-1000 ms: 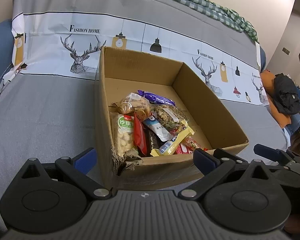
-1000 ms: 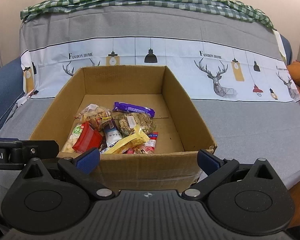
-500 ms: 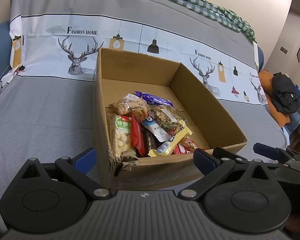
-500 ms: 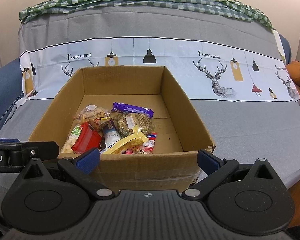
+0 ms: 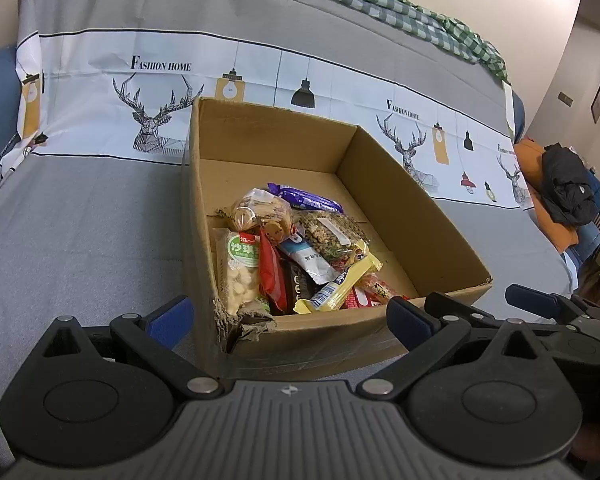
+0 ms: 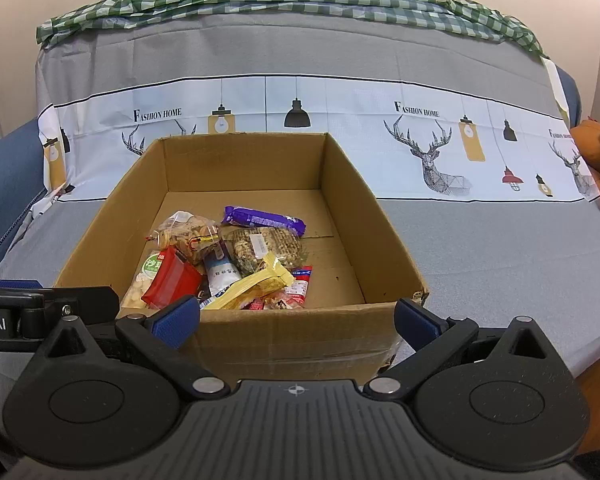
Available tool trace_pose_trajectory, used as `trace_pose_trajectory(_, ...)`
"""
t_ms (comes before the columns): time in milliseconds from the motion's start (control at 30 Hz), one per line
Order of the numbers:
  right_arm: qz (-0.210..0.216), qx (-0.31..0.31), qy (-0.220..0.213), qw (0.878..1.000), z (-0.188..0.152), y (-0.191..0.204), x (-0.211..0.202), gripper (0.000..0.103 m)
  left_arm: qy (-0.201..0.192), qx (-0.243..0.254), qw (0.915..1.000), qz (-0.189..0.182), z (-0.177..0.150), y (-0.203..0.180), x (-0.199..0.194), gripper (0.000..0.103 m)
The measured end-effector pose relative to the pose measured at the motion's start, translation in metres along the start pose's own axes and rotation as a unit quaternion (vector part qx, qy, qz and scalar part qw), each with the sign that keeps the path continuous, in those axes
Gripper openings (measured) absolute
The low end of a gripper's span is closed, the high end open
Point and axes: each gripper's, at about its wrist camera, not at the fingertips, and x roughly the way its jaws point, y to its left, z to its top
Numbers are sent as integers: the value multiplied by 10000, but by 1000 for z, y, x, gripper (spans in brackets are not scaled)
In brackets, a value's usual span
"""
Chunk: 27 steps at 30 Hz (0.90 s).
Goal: Organize snacks
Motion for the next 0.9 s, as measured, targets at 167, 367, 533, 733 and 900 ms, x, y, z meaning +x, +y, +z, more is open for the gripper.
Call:
trace_pose_trajectory(167,-4,-4,0,10000,0,0,0,102,-2,3,10000,-7,0,0,0,103)
trace_pose_trajectory(367,1,-2,2,10000,0,0,0,102,-9,3,10000,-15,0,-1,0,103)
trace_pose_trajectory(533,1,0,2,10000,0,0,0,102,-26,20,10000,-47,0,0,-1,103)
trace_pose_trajectory(733,-2,9,8,10000,0,0,0,102,-44,32,10000,-73,0,1,-2,103)
trace_pose_trajectory(900,-3,34,18,10000,0,0,0,102,-54,62,9999,-84,0,1,-2,103)
